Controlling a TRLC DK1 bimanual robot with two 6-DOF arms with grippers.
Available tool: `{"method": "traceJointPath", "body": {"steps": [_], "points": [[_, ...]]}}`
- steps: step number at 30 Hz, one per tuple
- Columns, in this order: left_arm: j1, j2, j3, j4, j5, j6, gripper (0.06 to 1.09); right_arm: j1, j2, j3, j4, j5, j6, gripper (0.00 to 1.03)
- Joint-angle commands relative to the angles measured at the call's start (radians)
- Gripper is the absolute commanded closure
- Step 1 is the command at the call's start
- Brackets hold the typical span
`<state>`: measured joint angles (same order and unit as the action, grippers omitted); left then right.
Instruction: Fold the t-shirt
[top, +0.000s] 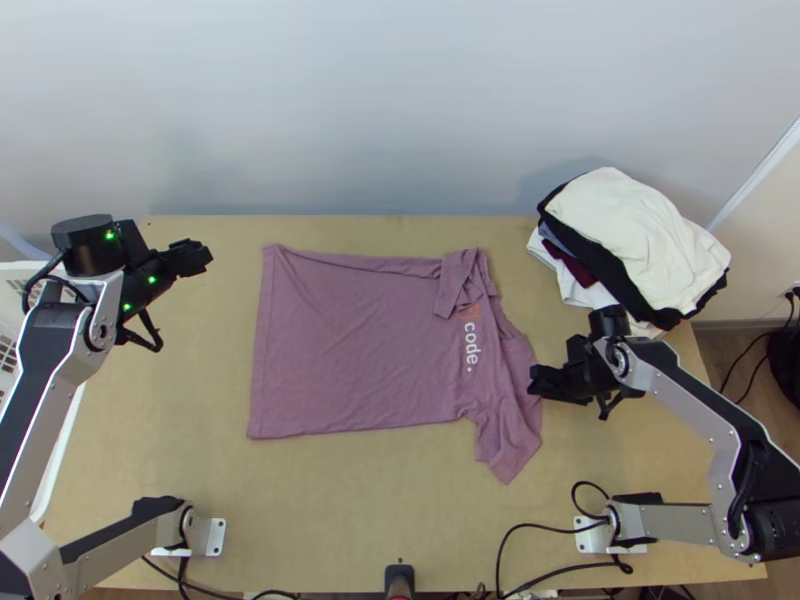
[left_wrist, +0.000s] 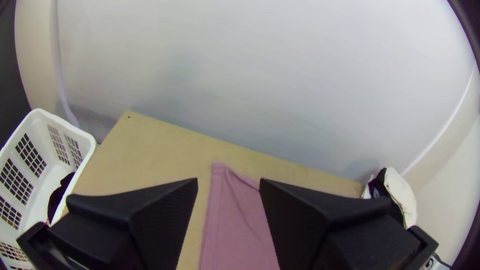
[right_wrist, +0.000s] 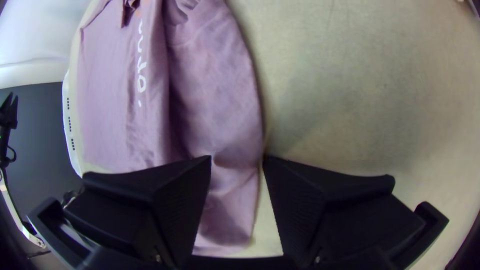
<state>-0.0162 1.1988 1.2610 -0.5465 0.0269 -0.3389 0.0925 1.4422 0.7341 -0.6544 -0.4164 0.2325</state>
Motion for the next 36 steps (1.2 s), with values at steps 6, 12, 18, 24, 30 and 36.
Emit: {"method": "traceJointPath", "body": {"steps": [6, 12, 18, 24, 30, 36], "points": [[-0.007, -0.022, -0.018, -0.082, 0.008, 0.083, 0.45, 0.032, 0.063, -0.065, 0.062, 0.014, 0.004, 1.00], [-0.128, -0.062, -0.106, -0.383, 0.050, 0.413, 0.45, 0.016, 0.055, -0.070, 0.065, 0.014, -0.012, 1.00], [-0.188, -0.100, -0.232, -0.667, 0.108, 0.637, 0.46, 0.010, 0.061, -0.081, 0.088, 0.014, -0.010, 1.00], [-0.220, -0.123, -0.436, -0.575, 0.028, 0.721, 0.62, 0.006, 0.066, -0.078, 0.087, 0.014, -0.009, 1.00], [-0.241, -0.090, -0.519, -0.475, 0.016, 0.710, 0.65, 0.004, 0.066, -0.079, 0.082, 0.014, -0.009, 1.00], [-0.241, -0.008, -0.528, -0.417, 0.025, 0.679, 0.64, 0.006, 0.067, -0.079, 0.082, 0.014, -0.010, 1.00]]}}
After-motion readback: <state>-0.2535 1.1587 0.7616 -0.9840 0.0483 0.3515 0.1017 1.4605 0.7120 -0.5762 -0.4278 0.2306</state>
